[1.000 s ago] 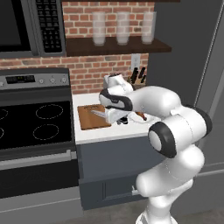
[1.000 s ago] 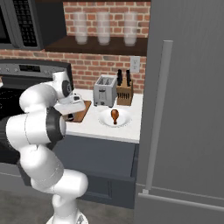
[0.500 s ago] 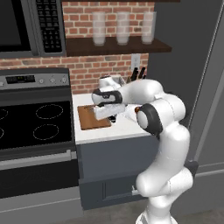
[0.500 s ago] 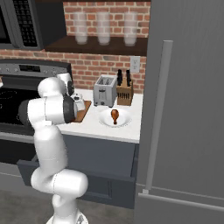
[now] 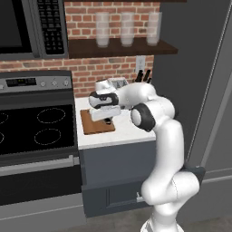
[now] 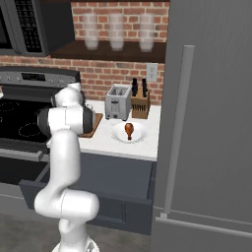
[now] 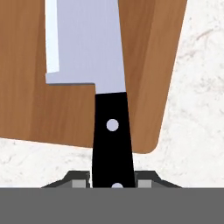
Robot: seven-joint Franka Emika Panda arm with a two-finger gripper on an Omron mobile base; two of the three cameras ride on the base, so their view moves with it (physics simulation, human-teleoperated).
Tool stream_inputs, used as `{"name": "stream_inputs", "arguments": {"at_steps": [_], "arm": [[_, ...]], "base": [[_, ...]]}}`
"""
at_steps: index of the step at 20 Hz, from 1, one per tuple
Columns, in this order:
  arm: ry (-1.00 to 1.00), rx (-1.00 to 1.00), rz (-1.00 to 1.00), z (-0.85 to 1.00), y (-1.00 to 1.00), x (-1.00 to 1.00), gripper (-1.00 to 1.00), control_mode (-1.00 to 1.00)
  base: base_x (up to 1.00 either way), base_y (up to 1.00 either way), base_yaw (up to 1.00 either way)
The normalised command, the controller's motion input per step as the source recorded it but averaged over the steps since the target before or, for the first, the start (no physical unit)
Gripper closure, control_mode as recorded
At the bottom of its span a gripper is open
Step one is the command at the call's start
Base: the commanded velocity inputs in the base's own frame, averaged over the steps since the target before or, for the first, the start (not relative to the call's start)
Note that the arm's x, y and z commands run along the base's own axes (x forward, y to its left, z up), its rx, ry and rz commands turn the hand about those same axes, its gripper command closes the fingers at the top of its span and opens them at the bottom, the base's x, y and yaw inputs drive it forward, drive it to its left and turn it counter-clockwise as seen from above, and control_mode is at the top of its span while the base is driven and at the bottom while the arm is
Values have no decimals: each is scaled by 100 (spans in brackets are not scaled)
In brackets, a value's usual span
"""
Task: Pick up the knife from the drawer and place it on the cutting board. Then place the meat from the plate to the cutting board.
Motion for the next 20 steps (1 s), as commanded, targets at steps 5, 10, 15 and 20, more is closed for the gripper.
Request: {"name": "stream_inputs", "arguments": {"at_steps": [5,10,15,20], "arm": [[0,0,-5,-30,7,65,100,-100],[0,0,-5,-40,0,53,100,-100],[0,0,-1,-12,0,5,-100,-100],[-12,0,0,0,-6,-83,-100,-100]], "base": [[0,0,0],[0,0,0],[0,0,0],[0,0,0]]}}
